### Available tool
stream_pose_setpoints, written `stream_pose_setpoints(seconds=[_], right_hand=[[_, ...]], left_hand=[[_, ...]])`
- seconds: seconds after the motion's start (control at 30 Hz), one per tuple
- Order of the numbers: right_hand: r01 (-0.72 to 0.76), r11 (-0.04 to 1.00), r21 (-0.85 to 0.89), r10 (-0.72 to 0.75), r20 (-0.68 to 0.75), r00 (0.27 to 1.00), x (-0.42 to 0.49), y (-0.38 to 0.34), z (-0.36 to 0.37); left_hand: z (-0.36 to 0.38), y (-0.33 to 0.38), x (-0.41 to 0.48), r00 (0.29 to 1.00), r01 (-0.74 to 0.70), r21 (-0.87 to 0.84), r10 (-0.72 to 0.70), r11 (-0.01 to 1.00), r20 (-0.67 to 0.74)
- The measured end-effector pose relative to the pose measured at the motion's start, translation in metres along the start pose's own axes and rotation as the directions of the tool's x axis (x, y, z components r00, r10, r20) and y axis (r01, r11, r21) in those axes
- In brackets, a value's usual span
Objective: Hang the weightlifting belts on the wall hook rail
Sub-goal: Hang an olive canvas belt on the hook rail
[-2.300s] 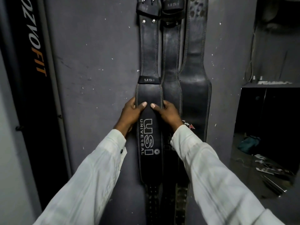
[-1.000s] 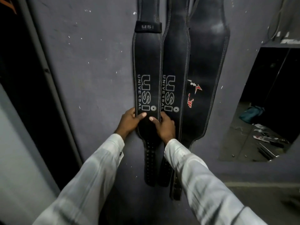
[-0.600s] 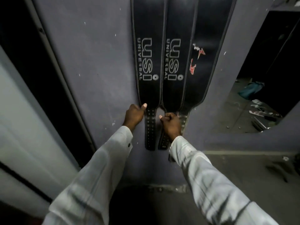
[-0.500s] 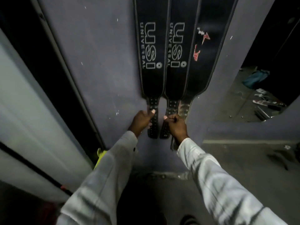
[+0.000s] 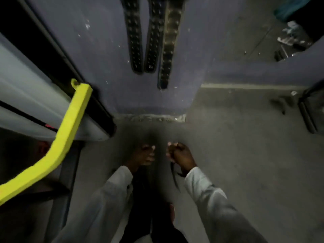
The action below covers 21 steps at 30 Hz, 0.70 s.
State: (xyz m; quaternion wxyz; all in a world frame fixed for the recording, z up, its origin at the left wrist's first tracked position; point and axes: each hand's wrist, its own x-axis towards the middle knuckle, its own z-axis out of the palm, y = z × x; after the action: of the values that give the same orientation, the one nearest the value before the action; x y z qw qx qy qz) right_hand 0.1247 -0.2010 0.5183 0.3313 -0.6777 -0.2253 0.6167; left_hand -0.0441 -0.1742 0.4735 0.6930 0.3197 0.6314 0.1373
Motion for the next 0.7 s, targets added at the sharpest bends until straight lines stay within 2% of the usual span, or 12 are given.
stream_pose_setpoints(seconds=[0.17,0.3,0.4,0.5,0.57,0.7], right_hand=[[-0.21,0.978,-0.011,0.21,-0.026,0.977,0.02,0.139,-0.055],[-0.303,0.944,-0.128,0.291,-0.104,0.951,0.055,0.225,-0.087],[-0.316,0.918,-0.239,0.281,-0.171,0.945,0.114,0.293,-0.105],[-0.322,0.822,-0.47,0.262,-0.19,0.946,0.176,0.355,-0.121],[-0.331,0.788,-0.519,0.246,-0.229,0.942,0.217,0.383,-0.129],[-0.294,0.682,-0.67,0.115,-0.298,0.948,0.309,0.426,-0.152]], left_hand=[[0.049,-0.125,0.044,0.986,0.165,-0.08,-0.167,0.983,-0.013],[0.085,-0.192,0.088,0.958,0.278,-0.142,-0.285,0.95,-0.024],[0.11,-0.236,0.144,0.952,0.303,-0.14,-0.305,0.943,0.006],[0.129,-0.271,0.206,0.948,0.315,-0.121,-0.317,0.941,0.001],[0.139,-0.293,0.253,0.951,0.309,-0.09,-0.308,0.947,0.024],[0.158,-0.326,0.338,0.962,0.24,0.011,-0.24,0.971,0.13]])
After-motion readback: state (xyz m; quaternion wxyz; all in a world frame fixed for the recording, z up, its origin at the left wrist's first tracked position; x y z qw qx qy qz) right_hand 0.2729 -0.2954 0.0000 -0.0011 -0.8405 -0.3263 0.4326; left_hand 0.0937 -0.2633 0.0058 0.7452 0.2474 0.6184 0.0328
